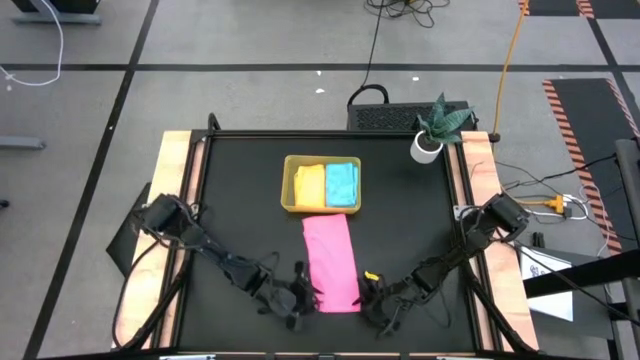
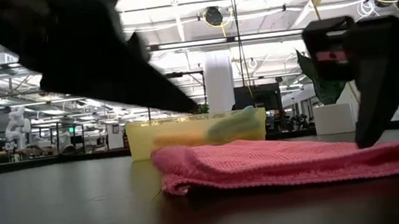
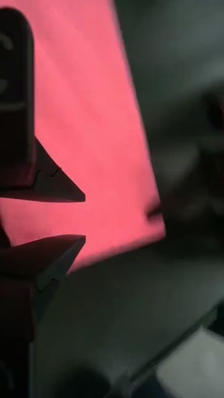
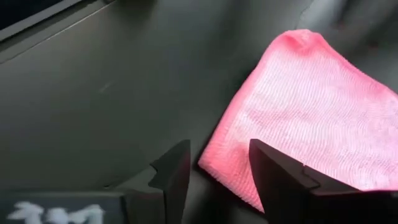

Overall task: Fold microfiber towels
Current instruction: Fold the pink microfiber cloth

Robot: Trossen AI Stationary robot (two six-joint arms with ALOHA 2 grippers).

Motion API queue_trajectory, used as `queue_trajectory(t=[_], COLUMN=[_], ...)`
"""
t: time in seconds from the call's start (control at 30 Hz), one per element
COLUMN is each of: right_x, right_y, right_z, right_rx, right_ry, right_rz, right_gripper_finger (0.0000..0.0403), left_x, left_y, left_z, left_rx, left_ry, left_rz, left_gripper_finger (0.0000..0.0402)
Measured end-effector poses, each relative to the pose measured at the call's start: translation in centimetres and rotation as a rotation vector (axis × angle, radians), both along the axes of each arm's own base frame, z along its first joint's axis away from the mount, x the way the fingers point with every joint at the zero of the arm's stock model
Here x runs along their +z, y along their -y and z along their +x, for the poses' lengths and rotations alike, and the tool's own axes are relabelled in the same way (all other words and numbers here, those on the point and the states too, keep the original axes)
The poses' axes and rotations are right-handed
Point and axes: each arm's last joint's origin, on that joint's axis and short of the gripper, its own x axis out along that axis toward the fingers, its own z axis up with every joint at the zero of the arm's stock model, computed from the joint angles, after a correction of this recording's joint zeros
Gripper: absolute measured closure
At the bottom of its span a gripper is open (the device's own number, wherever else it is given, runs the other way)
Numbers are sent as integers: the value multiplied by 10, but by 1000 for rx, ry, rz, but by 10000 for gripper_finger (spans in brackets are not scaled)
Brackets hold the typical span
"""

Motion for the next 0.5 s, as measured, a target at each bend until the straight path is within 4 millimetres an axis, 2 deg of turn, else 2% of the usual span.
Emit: queue_trajectory(t=[0.1,0.23,0.37,0.43,0.5], right_x=[-2,-3,-3,-2,1], right_y=[5,7,8,6,6], right_z=[4,5,4,3,2], right_rx=[-17,-19,-50,-76,-113], right_ry=[-12,-15,-30,-34,-37], right_rz=[-4,-12,0,29,72], right_gripper_finger=[250,304,382,394,389], left_x=[3,7,9,4,0], left_y=[14,27,32,33,33], left_z=[9,20,26,26,26], left_rx=[-85,-135,-182,-188,-182], left_ry=[-22,-5,-4,-15,-15], left_rz=[70,92,85,100,114], left_gripper_finger=[305,295,255,229,203])
